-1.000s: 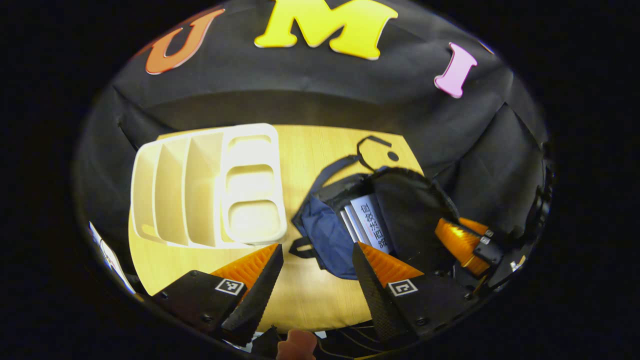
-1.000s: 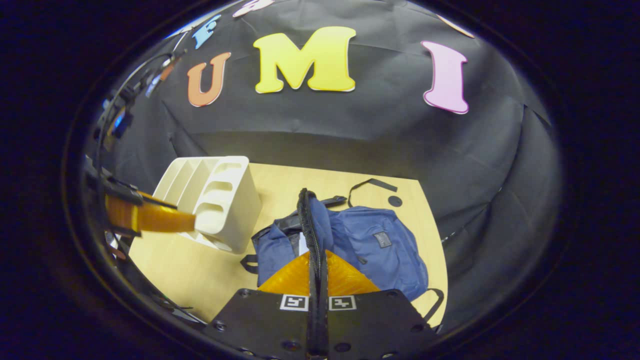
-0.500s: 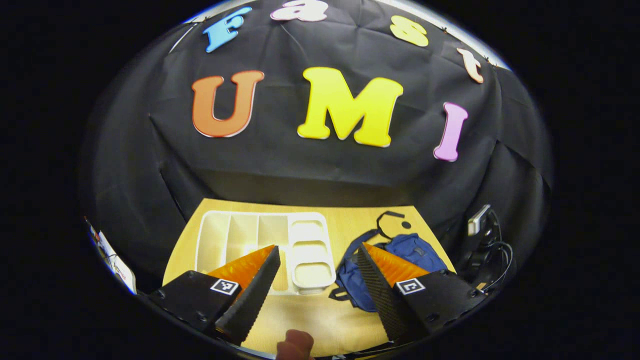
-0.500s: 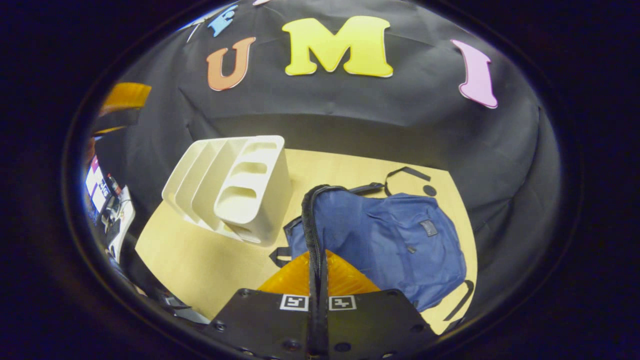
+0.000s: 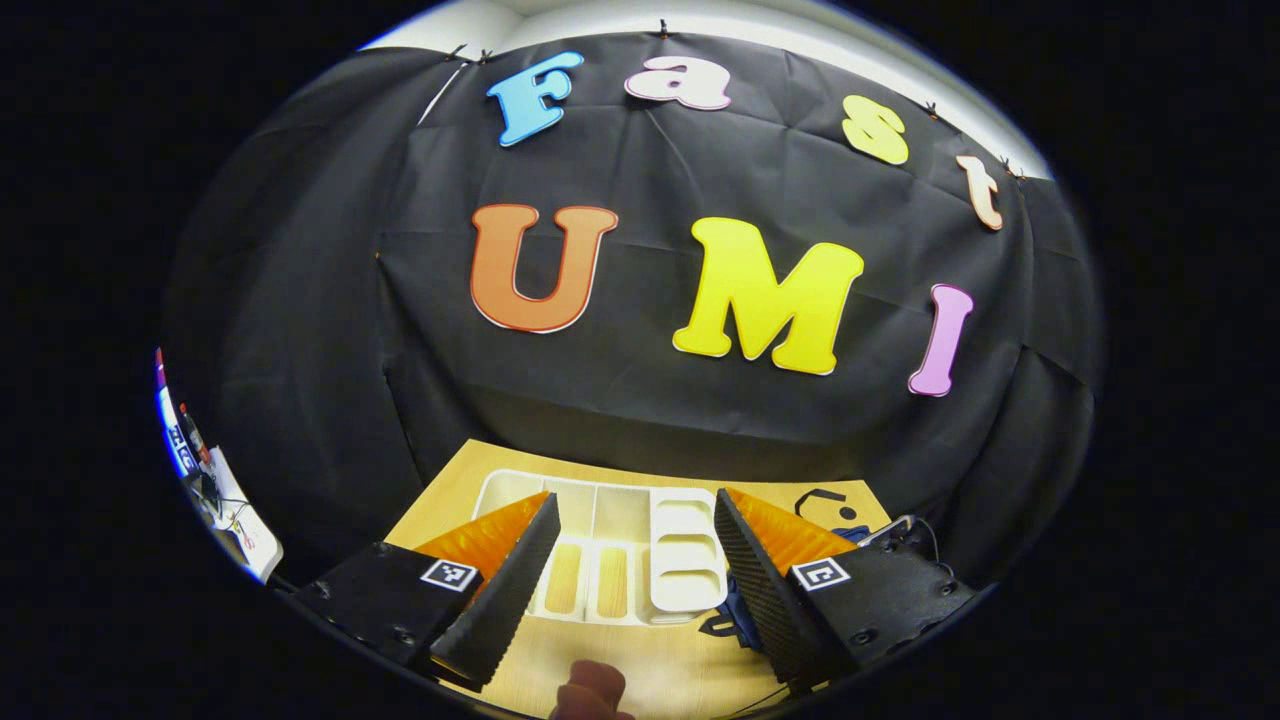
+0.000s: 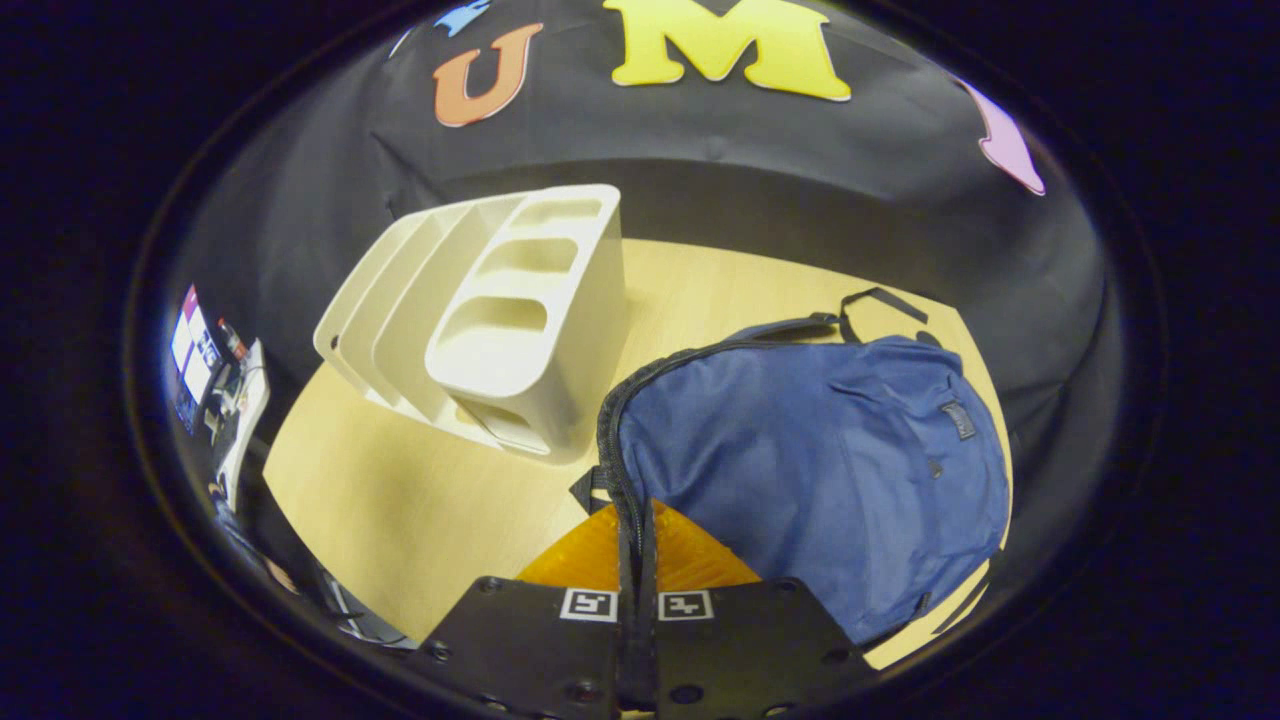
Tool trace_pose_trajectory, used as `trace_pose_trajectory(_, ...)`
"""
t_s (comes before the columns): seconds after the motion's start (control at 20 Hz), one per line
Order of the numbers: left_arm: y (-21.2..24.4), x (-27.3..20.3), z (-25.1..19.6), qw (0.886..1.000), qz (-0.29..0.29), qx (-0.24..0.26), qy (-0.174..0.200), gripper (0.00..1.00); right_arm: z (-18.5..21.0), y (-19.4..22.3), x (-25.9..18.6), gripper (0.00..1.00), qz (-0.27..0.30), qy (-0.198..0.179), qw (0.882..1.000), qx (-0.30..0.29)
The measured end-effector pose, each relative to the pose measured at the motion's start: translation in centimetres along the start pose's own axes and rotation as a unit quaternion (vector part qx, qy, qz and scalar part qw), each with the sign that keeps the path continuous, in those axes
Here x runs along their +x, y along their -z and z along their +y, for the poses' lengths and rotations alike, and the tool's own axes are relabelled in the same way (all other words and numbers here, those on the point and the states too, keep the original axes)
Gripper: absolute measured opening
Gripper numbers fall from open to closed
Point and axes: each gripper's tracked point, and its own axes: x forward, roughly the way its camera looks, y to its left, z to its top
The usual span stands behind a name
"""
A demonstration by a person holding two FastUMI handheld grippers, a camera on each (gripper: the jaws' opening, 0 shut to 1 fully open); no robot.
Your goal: Open the schoolbag, grab two books from the bookshelf and put them into the schoolbag.
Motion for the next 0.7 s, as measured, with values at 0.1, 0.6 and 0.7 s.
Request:
trace_pose_trajectory(0.1, -0.2, -0.3, 1.3, 1.000, -0.002, -0.004, -0.011, 0.98, 0.0, 0.8, 1.8, 0.00, 0.011, 0.009, 1.000, -0.003)
trace_pose_trajectory(0.6, -0.9, -0.2, 3.4, 0.999, -0.008, -0.016, -0.039, 0.98, 0.3, 2.9, 5.5, 0.30, 0.035, 0.005, 0.999, 0.024)
trace_pose_trajectory(0.7, -1.2, 0.0, 3.1, 0.999, -0.010, -0.016, -0.035, 1.00, 0.9, 2.5, 5.4, 0.41, 0.025, -0.008, 0.999, 0.032)
